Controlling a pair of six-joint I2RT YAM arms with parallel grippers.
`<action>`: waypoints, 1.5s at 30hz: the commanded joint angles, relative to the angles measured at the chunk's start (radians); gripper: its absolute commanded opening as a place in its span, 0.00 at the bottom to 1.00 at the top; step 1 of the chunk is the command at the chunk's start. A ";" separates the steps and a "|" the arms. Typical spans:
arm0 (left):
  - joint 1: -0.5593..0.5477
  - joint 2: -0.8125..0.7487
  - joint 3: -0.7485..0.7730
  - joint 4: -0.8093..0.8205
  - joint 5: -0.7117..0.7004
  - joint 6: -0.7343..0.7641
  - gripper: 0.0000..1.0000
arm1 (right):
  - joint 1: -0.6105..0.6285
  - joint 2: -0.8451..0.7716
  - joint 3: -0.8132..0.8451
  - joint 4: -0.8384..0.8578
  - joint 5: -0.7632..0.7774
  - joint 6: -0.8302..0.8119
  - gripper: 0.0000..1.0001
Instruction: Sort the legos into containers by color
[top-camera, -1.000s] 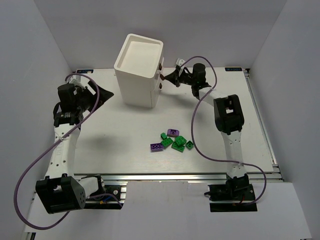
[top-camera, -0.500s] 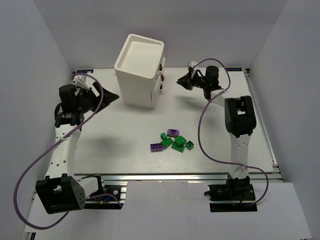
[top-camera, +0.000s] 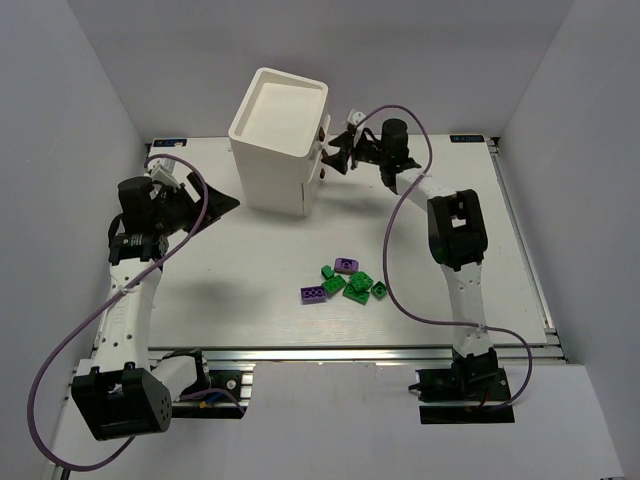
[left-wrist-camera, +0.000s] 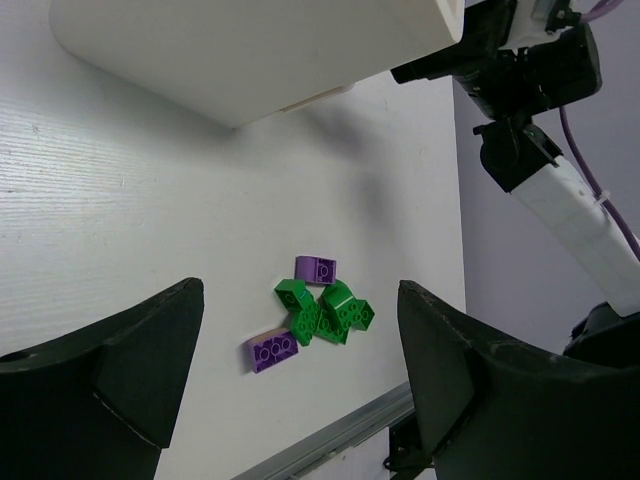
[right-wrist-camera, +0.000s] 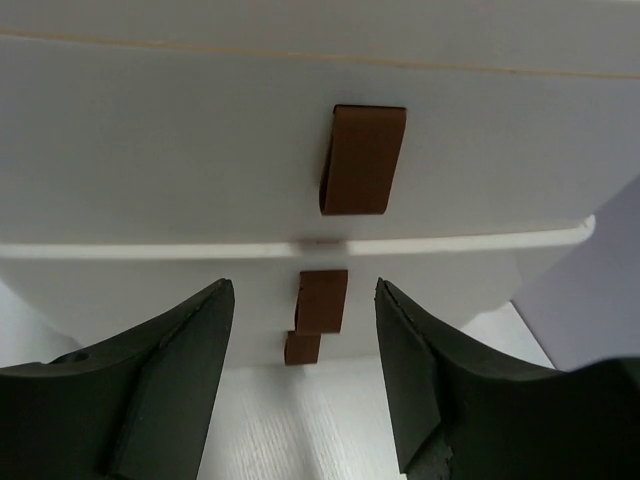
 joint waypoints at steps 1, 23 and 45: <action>-0.004 -0.032 -0.012 -0.016 -0.009 0.006 0.88 | 0.008 0.067 0.098 -0.033 0.032 0.017 0.64; -0.004 0.027 0.016 -0.003 -0.015 0.005 0.88 | 0.010 0.163 0.212 -0.008 -0.036 0.024 0.21; -0.004 0.006 -0.029 0.042 -0.003 0.000 0.88 | -0.072 -0.056 -0.100 0.061 0.147 -0.002 0.00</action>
